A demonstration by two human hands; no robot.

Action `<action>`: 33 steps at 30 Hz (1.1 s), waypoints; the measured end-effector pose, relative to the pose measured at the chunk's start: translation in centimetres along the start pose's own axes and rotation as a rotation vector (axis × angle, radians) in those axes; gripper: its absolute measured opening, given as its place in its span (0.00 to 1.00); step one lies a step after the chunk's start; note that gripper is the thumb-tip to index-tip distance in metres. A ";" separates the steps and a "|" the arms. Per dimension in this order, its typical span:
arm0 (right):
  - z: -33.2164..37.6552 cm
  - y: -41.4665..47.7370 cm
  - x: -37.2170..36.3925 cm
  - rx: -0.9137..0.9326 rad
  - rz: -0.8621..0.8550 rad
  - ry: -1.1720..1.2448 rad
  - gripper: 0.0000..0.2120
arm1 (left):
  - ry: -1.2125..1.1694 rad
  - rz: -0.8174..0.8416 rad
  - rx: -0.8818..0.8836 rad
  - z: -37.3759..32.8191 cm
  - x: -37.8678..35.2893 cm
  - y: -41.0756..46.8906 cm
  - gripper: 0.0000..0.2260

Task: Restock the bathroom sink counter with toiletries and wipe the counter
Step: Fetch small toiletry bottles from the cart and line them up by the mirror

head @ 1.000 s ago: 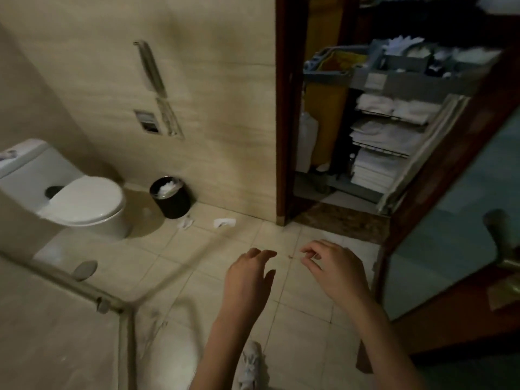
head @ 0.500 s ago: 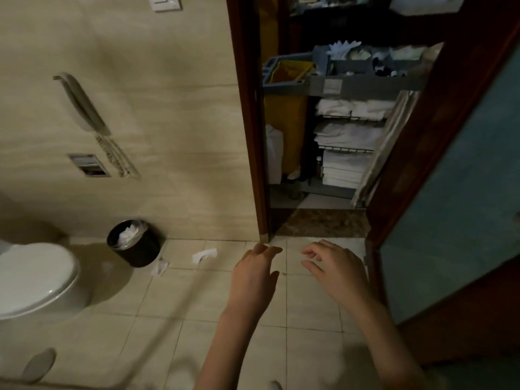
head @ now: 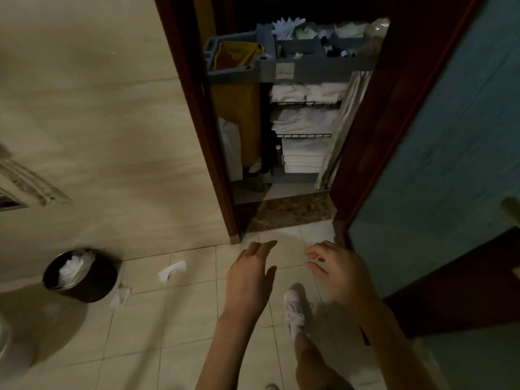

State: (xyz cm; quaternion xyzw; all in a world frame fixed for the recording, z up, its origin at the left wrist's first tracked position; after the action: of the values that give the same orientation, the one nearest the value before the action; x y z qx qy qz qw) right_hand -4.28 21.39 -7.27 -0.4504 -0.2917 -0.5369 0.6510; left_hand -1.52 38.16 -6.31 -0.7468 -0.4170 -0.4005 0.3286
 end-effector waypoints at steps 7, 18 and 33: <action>-0.6 8.0 2.4 0.012 -0.007 0.005 0.10 | 0.026 0.021 0.006 1.4 1.3 7.6 0.20; -2.5 23.9 13.9 0.088 -0.110 0.014 0.08 | 0.107 -0.033 -0.031 -0.4 7.8 25.7 0.17; -10.2 35.7 17.6 0.068 -0.103 0.115 0.11 | 0.039 0.075 -0.006 -1.3 7.0 39.4 0.15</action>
State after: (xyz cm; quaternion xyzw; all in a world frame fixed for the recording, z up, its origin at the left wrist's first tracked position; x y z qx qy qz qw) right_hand 33.42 5.16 -6.10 -0.3810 -0.2944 -0.5843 0.6532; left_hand 35.25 22.39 -5.77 -0.7550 -0.3810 -0.4035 0.3495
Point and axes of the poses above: each hand's wrist, its own y-axis towards the middle knuckle, its own x-axis out of the back of the hand, z = x × y, the point moved 5 cm from there along y, towards the middle knuckle, and after that the axes turned 13 degrees about z, right-handed, at the moved point
